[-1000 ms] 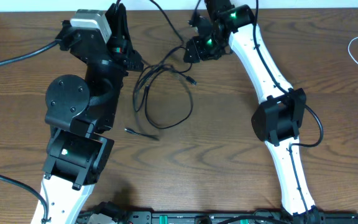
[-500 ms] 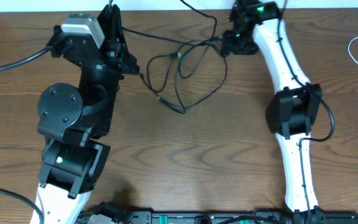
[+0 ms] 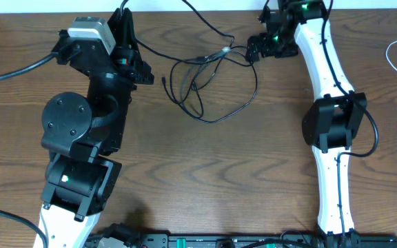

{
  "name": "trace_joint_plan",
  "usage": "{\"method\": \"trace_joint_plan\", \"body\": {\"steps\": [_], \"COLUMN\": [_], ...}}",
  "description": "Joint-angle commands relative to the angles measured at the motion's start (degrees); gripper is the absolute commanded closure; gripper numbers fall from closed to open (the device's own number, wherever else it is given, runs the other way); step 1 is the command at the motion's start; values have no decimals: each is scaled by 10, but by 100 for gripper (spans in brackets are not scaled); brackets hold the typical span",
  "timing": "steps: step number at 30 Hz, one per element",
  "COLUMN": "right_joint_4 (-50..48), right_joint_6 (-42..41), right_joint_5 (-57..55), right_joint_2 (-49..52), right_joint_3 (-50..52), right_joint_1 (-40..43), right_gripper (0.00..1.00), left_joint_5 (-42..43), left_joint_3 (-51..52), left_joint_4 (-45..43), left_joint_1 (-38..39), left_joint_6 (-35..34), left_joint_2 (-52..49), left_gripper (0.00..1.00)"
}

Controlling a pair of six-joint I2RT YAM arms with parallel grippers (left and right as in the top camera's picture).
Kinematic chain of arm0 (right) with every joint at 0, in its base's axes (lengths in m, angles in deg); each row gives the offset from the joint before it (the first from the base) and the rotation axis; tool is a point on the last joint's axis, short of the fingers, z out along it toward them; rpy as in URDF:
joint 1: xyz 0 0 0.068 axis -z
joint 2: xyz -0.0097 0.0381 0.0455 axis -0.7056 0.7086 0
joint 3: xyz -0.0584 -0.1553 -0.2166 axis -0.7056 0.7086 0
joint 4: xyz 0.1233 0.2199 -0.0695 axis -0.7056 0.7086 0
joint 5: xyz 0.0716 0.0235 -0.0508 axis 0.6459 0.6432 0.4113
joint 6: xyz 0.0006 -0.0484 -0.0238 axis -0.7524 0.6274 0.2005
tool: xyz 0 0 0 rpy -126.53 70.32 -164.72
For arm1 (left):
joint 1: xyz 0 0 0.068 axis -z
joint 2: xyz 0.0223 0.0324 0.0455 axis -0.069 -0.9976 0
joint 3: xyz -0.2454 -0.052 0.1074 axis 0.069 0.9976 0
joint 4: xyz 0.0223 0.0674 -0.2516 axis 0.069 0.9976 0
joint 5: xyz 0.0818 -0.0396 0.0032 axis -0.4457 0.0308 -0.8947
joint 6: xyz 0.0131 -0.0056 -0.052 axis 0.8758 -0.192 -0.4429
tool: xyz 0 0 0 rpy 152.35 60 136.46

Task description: Untangle cables

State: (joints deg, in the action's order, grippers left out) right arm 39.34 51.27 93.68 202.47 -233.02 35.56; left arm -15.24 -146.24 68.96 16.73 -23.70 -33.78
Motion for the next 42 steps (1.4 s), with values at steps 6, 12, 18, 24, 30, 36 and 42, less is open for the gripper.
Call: {"method": "trace_joint_plan", "body": {"steps": [6,12,18,24,30,36,42], "right_joint_4": [-31,-49,-39,-35,-22,-66,-171], "right_joint_6": [60,85,135,191,238,246,176], "right_joint_5": [89,149,181,245,245,245,245], "right_joint_2": [-148,-177,-176,-175,-172,-169,-169], "right_joint_3": [-7,-7,-7,-7,-7,-7,-7], "right_joint_1": [-1,-19,-46,-62,-81,-101,-105], "right_gripper": [1,1,1,1,1,16,44], "left_joint_5": [-3,45,132,163,191,263,319], "left_joint_3": [-11,-11,-11,-11,-11,-11,-11], "left_joint_4": [42,117,162,184,184,189,226], "left_joint_1": [-2,-2,-2,-2,-2,-2,-2], "left_joint_6": [-52,-91,-91,-91,-92,-94,-111], "left_joint_2": [-12,-28,-37,-36,-36,-36,-36], "left_gripper": [93,92,93,93,93,93,92]}}
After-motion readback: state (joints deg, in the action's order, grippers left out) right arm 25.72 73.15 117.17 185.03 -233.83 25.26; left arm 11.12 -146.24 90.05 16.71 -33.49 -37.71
